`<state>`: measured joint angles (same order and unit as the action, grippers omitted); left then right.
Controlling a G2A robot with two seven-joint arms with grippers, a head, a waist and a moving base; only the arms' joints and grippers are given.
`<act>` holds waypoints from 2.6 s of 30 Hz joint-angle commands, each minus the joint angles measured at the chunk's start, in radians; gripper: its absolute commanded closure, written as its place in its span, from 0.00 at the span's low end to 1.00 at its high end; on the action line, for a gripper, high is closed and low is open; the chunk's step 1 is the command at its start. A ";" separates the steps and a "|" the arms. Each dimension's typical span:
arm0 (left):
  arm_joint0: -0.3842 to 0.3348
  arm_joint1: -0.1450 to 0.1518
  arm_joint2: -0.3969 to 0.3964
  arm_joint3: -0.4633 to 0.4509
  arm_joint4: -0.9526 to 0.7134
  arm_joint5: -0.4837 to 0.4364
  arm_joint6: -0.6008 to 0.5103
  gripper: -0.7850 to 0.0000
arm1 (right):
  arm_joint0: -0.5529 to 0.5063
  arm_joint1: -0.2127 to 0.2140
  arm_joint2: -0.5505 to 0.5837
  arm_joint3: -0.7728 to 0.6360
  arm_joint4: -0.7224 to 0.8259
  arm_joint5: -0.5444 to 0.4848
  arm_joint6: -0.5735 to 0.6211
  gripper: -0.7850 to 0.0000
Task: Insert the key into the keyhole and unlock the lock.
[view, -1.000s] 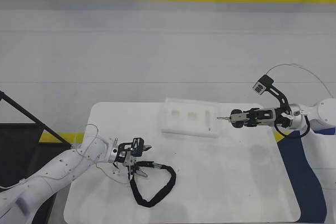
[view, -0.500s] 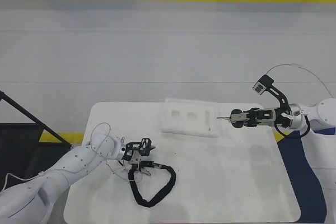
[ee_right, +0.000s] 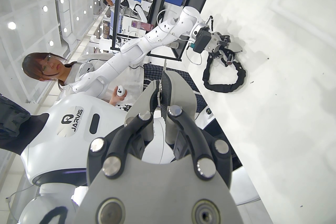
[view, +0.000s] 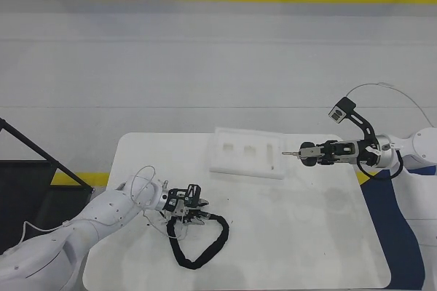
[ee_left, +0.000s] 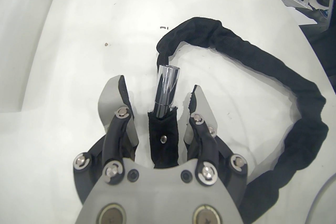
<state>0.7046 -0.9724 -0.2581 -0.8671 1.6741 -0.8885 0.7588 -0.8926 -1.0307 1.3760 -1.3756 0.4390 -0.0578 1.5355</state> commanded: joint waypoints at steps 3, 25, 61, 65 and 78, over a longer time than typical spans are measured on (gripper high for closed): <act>-0.002 -0.010 0.003 0.019 0.023 0.006 0.023 0.48 | 0.000 0.000 0.000 0.000 0.000 0.000 0.000 1.00; -0.001 -0.012 -0.040 -0.028 0.079 0.071 0.049 1.00 | 0.000 0.000 0.000 0.000 0.000 0.000 0.000 1.00; 0.228 0.230 -0.500 -0.758 -0.363 -0.023 -0.080 1.00 | -0.087 0.075 0.111 -0.389 -0.064 0.275 0.000 1.00; 0.219 0.224 -0.526 -0.825 -0.396 0.019 -0.167 1.00 | -0.102 0.088 0.119 -0.444 -0.075 0.298 0.000 1.00; 0.172 0.171 -0.522 -0.874 -0.508 0.201 -0.380 1.00 | -0.119 0.102 0.138 -0.469 -0.041 0.323 -0.019 1.00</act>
<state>0.8769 -0.8014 -0.7810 -1.7411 1.1672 -0.6870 0.3784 -1.0118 -0.9291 1.5136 -1.8449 0.3982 0.2655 1.5167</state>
